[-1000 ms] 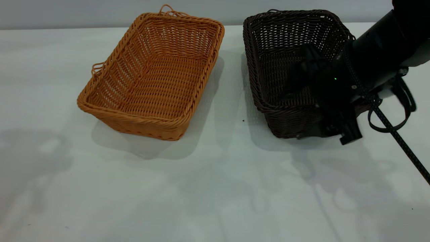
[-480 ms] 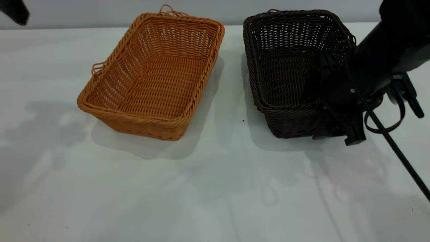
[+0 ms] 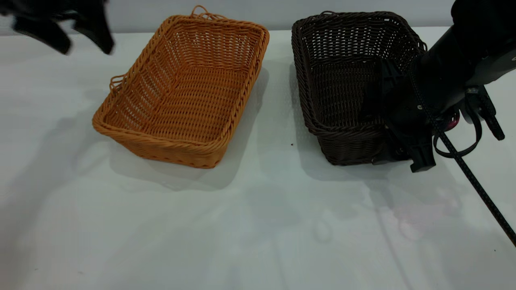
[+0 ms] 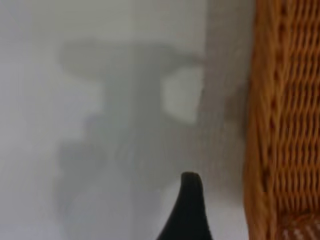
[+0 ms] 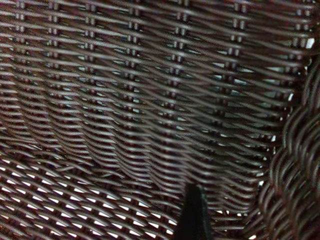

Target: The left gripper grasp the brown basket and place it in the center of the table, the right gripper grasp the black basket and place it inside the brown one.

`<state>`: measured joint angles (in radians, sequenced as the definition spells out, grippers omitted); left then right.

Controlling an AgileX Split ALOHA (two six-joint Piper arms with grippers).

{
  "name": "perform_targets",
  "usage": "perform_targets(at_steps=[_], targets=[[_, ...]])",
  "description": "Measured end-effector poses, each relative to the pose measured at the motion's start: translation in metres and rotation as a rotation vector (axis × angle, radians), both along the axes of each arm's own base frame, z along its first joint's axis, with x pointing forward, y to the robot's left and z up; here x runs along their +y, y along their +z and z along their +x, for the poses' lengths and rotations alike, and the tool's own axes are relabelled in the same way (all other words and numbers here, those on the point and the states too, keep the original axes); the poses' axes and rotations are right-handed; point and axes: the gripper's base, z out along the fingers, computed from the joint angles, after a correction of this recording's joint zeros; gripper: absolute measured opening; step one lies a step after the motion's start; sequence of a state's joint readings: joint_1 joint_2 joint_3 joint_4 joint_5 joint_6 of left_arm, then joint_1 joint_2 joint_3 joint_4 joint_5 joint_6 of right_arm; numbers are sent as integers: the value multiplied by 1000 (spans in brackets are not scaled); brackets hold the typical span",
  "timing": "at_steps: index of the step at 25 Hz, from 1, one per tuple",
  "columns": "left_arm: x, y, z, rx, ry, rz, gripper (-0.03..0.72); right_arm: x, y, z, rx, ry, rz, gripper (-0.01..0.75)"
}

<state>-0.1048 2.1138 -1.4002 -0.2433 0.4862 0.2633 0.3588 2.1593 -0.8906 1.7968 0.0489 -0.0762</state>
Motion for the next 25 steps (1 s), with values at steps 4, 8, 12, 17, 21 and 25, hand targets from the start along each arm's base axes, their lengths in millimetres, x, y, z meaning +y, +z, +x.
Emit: perform_targets(at_steps=[4,8,12,17,21,25], targets=[[-8,-26,16,2,-15,5,591,0,0,0,0,0,-1,538],[-12,-57,23,6,-16,14,590,-1,-1,0,-1,-5,-15,526],[-18,-79,22,31,-27,21,588,-2,-5,-1,12,-3,-23,503],[-22,-82,23,9,-30,22,532,-2,-13,-4,35,2,-20,460],[-24,-82,25,-11,-31,23,412,-2,-14,-4,37,2,-19,397],[-28,-89,25,-4,-40,25,348,-2,-14,-4,36,5,-20,353]])
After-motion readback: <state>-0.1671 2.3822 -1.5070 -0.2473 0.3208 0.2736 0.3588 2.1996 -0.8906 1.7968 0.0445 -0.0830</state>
